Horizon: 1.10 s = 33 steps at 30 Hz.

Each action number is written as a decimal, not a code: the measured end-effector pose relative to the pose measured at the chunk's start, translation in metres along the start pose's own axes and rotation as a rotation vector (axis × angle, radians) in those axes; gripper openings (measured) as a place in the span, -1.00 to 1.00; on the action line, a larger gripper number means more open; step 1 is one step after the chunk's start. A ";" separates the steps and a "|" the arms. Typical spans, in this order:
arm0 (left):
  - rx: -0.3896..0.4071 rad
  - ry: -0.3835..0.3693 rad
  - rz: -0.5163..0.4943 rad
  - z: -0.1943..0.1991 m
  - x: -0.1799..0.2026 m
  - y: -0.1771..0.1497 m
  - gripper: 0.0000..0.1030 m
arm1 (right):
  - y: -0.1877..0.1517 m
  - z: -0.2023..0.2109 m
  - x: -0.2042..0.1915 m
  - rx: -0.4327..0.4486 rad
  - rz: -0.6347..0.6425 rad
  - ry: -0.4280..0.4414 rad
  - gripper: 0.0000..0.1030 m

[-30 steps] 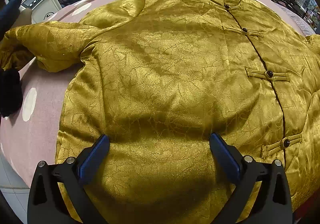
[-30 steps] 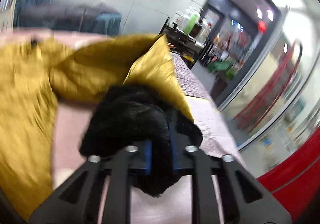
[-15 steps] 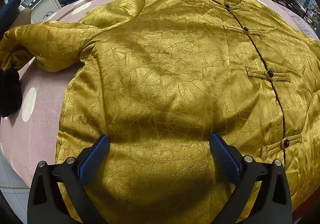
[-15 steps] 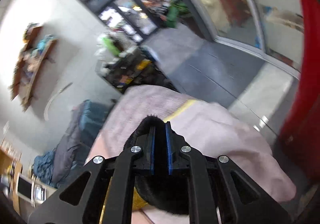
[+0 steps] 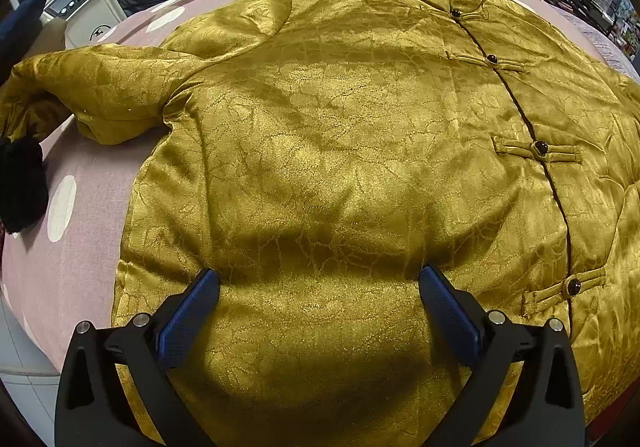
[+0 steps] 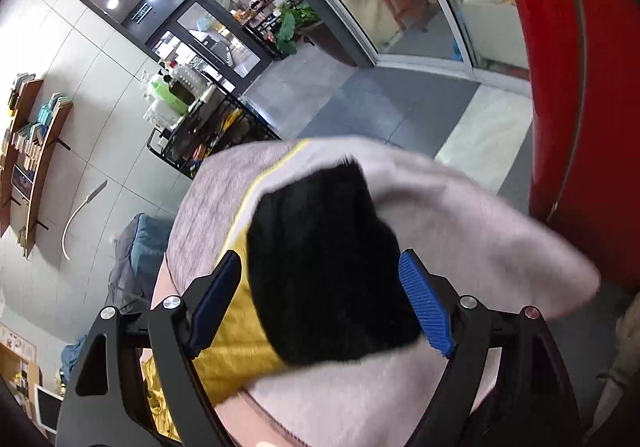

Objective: Fold large clothes
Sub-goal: 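Grasp the black fur cuff with the right tool and lift the sleeve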

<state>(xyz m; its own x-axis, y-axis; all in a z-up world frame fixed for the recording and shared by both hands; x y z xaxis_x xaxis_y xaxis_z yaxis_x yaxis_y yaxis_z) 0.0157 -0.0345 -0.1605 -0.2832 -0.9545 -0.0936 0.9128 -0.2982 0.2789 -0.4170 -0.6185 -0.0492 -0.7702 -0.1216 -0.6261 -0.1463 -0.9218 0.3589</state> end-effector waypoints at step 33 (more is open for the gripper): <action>0.017 -0.013 0.003 0.004 -0.005 -0.005 0.91 | -0.085 -0.043 -0.274 0.126 0.817 0.157 -0.65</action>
<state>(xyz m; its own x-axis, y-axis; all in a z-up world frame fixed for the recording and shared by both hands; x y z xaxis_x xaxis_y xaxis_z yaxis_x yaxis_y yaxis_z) 0.0115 -0.0278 -0.1575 -0.2839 -0.9555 -0.0803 0.9088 -0.2949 0.2952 -0.1669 -0.5227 0.0623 -0.5700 -0.7912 -0.2218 0.3442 -0.4750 0.8099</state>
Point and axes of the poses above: each gripper's, at about its wrist camera, not at the fingertips, and z roughly against the way its jaws point, x to its right, y to its top, the point moved 1 cm from there along -z, roughly the way its jaws point, and after that the axes turned 5 degrees about -x, right-handed, at the moved point
